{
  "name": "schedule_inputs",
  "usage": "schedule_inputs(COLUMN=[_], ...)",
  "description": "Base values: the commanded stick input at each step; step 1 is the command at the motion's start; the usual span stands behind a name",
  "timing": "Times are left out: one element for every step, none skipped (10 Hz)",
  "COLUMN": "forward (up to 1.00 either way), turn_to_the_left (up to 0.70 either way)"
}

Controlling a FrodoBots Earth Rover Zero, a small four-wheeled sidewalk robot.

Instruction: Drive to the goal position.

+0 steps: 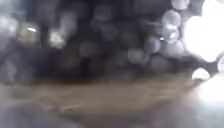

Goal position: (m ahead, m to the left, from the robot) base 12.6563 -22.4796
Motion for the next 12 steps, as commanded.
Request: schedule_inputs(forward=[0.00, 0.00, 0.00, 0.00, 0.00, 0.00, 0.00, 0.00, 0.00, 0.06, 0.47, 0.70], turn_to_the_left=[-0.45, -0.45, -0.45, -0.45, -0.45, -0.45, -0.45, -0.45, -0.45, -0.42, -0.24, -0.14])
